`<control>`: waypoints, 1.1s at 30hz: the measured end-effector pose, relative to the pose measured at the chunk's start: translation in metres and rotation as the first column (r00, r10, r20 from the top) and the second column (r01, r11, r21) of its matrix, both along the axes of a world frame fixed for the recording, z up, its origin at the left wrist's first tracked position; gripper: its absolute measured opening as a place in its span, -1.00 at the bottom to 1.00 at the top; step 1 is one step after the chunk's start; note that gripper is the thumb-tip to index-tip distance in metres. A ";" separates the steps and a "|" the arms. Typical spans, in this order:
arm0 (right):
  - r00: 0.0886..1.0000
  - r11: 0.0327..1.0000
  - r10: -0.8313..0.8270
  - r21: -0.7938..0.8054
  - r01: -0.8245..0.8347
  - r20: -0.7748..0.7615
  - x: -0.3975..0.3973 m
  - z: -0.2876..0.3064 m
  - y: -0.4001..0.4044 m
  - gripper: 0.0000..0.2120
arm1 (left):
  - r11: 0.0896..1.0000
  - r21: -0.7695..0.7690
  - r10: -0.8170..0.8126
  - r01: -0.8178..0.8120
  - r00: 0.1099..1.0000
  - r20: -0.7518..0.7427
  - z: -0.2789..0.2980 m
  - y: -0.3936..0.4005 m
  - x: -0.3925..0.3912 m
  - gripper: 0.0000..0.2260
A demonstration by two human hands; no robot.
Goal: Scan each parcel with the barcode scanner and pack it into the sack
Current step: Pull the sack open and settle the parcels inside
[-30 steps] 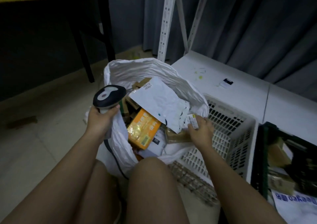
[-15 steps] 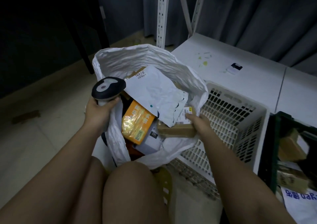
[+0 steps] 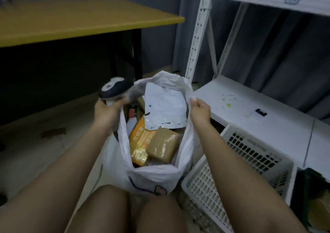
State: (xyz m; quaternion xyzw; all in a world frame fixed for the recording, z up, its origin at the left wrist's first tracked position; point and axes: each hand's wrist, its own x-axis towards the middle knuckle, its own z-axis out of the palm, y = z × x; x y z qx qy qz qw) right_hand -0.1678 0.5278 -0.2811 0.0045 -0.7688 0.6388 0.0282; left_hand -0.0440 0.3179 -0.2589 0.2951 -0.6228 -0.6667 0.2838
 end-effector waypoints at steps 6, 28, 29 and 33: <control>0.999 0.997 -0.045 0.059 0.046 -0.021 0.017 0.007 0.000 -0.57 | 0.999 0.025 -0.022 0.023 1.000 -0.017 0.031 -0.036 0.009 -0.57; 0.991 0.877 -0.079 0.466 0.121 -0.108 0.077 0.073 0.018 -0.76 | 0.994 0.068 -0.086 0.090 0.995 -0.059 0.048 -0.050 0.068 -0.45; 0.991 0.861 -0.073 0.495 0.119 -0.110 0.078 0.075 0.020 -0.83 | 0.993 0.074 -0.082 0.087 0.995 -0.064 0.048 -0.050 0.070 -0.44; 0.990 0.840 -0.079 0.528 0.129 -0.116 0.086 0.081 0.024 -0.86 | 0.990 0.073 -0.111 0.119 0.988 -0.106 0.055 -0.043 0.076 -0.45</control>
